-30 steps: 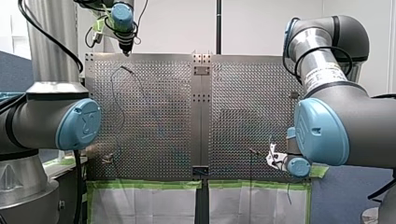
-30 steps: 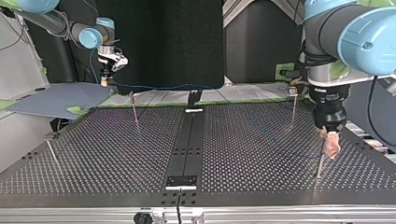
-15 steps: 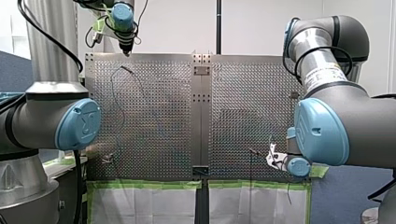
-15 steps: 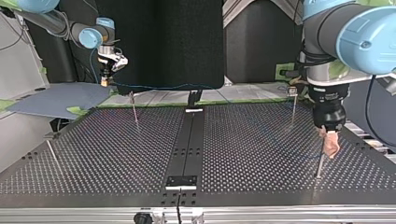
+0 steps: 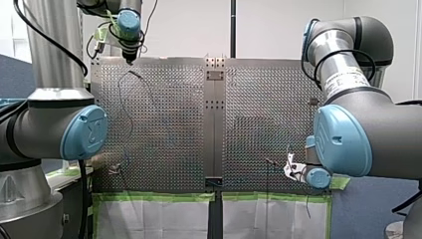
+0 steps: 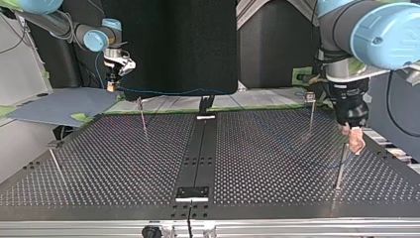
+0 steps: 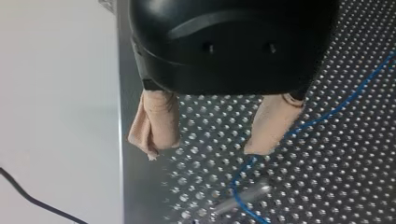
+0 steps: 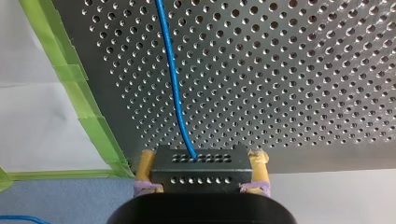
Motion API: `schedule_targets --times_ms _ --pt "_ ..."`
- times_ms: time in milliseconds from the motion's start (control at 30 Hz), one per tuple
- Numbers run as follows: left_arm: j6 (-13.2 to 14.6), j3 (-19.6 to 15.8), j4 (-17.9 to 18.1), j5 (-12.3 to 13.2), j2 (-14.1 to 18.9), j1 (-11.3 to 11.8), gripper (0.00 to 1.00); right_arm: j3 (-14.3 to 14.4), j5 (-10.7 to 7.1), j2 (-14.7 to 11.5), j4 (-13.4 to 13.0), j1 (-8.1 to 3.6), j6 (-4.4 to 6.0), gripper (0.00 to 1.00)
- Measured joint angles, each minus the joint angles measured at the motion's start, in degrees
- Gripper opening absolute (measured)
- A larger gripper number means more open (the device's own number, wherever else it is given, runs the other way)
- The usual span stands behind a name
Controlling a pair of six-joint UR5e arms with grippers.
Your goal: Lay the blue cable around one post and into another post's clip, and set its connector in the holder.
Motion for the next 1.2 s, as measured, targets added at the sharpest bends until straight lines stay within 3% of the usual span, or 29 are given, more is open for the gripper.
schedule_targets --times_ms 1200 --pt "-0.72 -0.62 0.85 0.43 0.1 1.05 1.0 -0.02 0.0 0.0 0.16 0.0 -0.18 0.0"
